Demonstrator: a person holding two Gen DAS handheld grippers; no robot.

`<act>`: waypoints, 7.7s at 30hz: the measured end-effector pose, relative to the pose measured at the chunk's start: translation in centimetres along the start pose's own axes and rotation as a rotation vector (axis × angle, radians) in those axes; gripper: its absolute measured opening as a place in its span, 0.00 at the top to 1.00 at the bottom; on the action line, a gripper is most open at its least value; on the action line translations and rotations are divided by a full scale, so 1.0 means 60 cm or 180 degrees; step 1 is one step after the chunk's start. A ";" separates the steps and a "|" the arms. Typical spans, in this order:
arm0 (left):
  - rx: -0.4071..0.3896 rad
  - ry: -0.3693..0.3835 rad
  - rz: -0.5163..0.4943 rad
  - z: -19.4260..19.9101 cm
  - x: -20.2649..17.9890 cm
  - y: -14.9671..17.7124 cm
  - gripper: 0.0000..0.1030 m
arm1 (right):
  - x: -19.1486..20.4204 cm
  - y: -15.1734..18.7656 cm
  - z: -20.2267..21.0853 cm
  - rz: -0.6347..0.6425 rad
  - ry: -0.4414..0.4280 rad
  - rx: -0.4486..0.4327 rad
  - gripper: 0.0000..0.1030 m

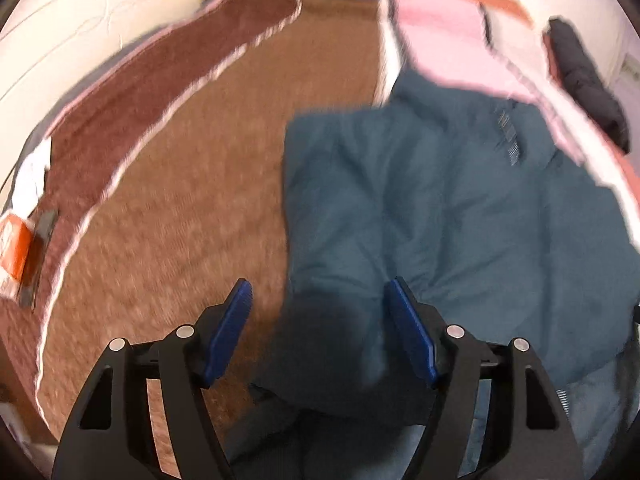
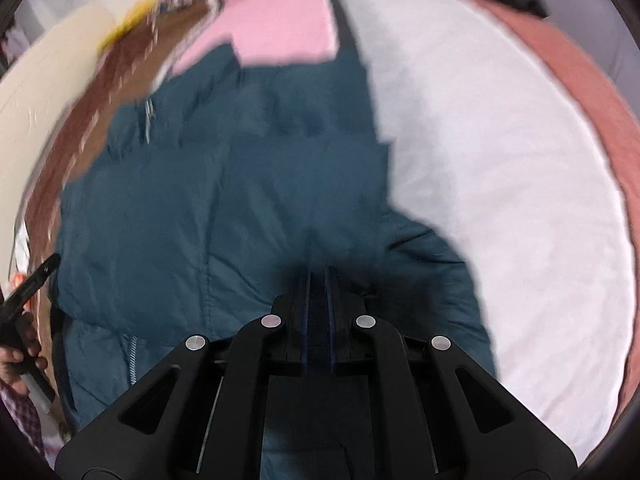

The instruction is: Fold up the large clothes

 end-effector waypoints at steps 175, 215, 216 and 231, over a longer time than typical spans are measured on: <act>-0.0618 0.1423 0.0069 0.567 0.082 0.331 0.88 | -0.181 0.301 0.480 -0.0903 -0.1612 -0.0658 0.90; -0.0086 0.0884 0.0704 -0.026 -0.026 -0.217 0.88 | -0.160 -0.339 -0.048 -0.1667 -0.1147 0.0137 0.90; -0.0043 0.0864 0.0724 -0.041 -0.024 -0.215 0.88 | -0.157 -0.342 -0.065 -0.1654 -0.1100 0.0158 0.90; 0.0345 0.0870 0.1129 -0.151 -0.008 -0.168 0.81 | -0.151 -0.327 -0.141 -0.1531 -0.0955 0.0374 0.86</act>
Point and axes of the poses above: each gripper's, at about its wrist camera, not at the fingertips, and z roughly against the way its jaws point, x to its left, y to its underside, the point moved 6 cm from there along -z, roughly the way its jaws point, and after that the axes turned 5 degrees about y, right-handed, at the moved point
